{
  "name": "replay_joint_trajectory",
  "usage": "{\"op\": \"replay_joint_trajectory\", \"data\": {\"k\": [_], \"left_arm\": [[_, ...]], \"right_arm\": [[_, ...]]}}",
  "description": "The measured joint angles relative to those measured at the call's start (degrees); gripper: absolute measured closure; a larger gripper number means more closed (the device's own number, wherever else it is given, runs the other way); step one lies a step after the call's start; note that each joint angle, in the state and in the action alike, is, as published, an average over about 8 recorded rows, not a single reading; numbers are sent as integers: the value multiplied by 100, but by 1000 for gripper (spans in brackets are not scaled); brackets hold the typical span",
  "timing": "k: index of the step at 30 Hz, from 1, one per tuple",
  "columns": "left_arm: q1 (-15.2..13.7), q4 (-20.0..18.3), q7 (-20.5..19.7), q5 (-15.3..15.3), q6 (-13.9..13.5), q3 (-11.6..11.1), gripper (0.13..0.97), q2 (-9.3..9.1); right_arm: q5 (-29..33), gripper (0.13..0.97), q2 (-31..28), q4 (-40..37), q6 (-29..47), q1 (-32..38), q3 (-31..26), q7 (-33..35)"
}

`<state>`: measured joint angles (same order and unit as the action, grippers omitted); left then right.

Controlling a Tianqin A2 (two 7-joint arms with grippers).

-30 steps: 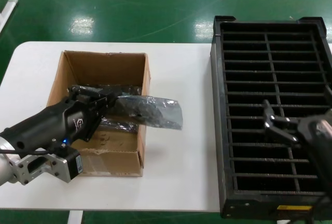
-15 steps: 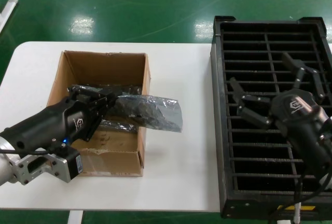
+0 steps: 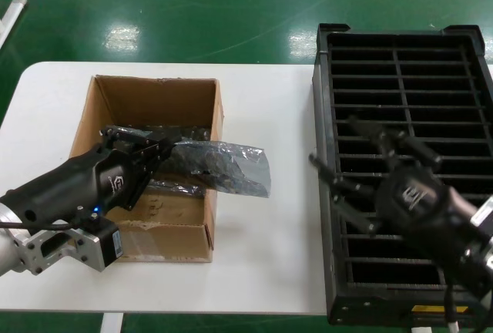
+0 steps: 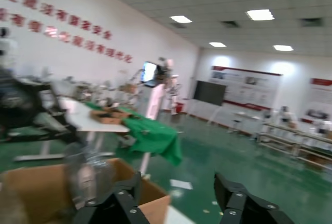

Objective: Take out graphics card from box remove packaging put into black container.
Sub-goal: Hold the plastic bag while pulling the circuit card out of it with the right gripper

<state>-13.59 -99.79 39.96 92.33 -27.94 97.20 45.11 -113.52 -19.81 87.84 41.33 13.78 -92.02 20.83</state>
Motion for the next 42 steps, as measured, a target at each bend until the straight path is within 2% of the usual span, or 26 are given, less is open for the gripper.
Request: {"op": "replay_joint_trajectory", "data": {"k": [8,9,17,26,42], "left_arm": [[0,0,0,0,0,0,959,0],[0,0,0,0,0,0,959,0],[0,0,0,0,0,0,959,0],[0,0,0,0,0,0,959,0],[0,0,0,0,0,0,959,0]], "right_arm": [[-7,685,-455,65,593,-145,-349,-46],[-1,685,-502,65,646,-148,-387,-53],[103,844,-743,-47,928,33,-710,-140],[334,936,-760,-323,1084,548,-1153,-310],[464,961,-374,-1102,1020,1382,-1438,-446]]}}
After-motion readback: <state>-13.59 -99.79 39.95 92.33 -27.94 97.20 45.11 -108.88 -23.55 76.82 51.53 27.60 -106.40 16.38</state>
